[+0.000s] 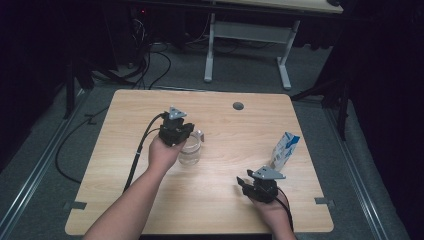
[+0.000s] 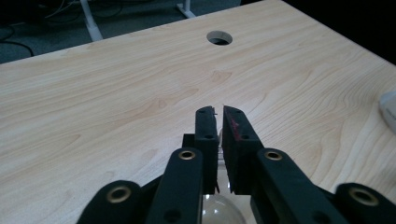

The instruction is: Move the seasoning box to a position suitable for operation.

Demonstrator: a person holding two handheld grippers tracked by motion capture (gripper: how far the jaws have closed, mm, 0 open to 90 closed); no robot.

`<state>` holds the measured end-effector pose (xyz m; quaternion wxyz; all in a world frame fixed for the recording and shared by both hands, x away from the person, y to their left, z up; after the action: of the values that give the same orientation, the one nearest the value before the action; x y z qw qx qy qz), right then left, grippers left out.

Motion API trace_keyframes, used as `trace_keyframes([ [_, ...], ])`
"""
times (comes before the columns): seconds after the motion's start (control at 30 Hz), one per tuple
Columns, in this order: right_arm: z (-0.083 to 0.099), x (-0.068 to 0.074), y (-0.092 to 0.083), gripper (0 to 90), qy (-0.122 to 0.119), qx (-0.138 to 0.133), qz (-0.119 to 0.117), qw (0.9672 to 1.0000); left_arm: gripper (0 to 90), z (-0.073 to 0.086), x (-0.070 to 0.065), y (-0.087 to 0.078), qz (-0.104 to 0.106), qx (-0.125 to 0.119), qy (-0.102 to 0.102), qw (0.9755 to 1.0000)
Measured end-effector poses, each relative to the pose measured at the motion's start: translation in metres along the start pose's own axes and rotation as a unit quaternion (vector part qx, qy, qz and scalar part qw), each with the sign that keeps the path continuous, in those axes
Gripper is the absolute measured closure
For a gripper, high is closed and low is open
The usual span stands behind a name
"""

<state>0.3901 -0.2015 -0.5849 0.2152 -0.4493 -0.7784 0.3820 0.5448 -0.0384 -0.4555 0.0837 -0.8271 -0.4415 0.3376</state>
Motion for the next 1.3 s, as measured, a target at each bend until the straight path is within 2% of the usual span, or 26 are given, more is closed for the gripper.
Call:
trace_keyframes([
  [0.1, 0.000, 0.000, 0.000, 48.9, 0.000, 0.000, -0.001, 1.0000, 89.1, 0.000, -0.002, 0.004, -0.001, 0.005, 0.002, 1.0000],
  [0.2, 0.001, 0.000, 0.001, 48.9, -0.001, 0.000, -0.001, 1.0000, 89.5, -0.002, -0.004, 0.009, -0.002, 0.003, -0.005, 1.0000],
  [0.3, 0.000, 0.000, 0.000, 48.9, -0.002, 0.000, 0.000, 1.0000, 89.8, 0.001, -0.005, 0.013, -0.007, 0.010, 0.001, 0.9999],
  [0.33, 0.000, 0.000, 0.000, 48.9, 0.000, -0.001, -0.001, 1.0000, 89.9, 0.003, -0.003, 0.016, -0.019, 0.014, 0.008, 0.9997],
  [0.43, 0.000, 0.001, 0.000, 48.9, 0.000, -0.001, -0.002, 1.0000, 90.0, 0.003, -0.003, 0.018, -0.020, 0.015, 0.004, 0.9997],
  [0.67, -0.001, 0.003, 0.000, 48.9, -0.005, 0.000, -0.001, 1.0000, 90.0, 0.009, 0.002, 0.024, -0.041, 0.018, 0.020, 0.9988],
  [0.77, -0.001, 0.004, 0.000, 48.9, -0.006, 0.000, 0.000, 1.0000, 90.0, 0.010, 0.001, 0.024, -0.045, 0.015, 0.027, 0.9985],
  [1.03, -0.001, 0.005, 0.000, 48.9, -0.006, 0.000, -0.001, 1.0000, 90.0, 0.013, 0.001, 0.018, -0.041, 0.014, 0.026, 0.9987],
  [1.17, -0.001, 0.006, 0.000, 48.9, -0.010, 0.001, 0.000, 0.9999, 90.0, 0.017, 0.001, 0.011, -0.039, 0.015, 0.020, 0.9989],
  [1.3, -0.001, 0.008, 0.001, 48.9, -0.012, 0.003, 0.000, 0.9999, 90.0, 0.023, -0.002, 0.002, -0.038, 0.017, 0.023, 0.9989],
])
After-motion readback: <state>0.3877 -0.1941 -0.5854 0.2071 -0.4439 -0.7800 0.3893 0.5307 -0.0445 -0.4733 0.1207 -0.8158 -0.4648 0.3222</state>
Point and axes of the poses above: each handheld gripper's, and its own axes: y roughly forward along the jaws, z roughly out of its underside, x roughly to its left, the point moved 10 cm from there along y, roughly forward along the jaws, and after that the axes turned 15 degrees about x, right-handed, at the moved point
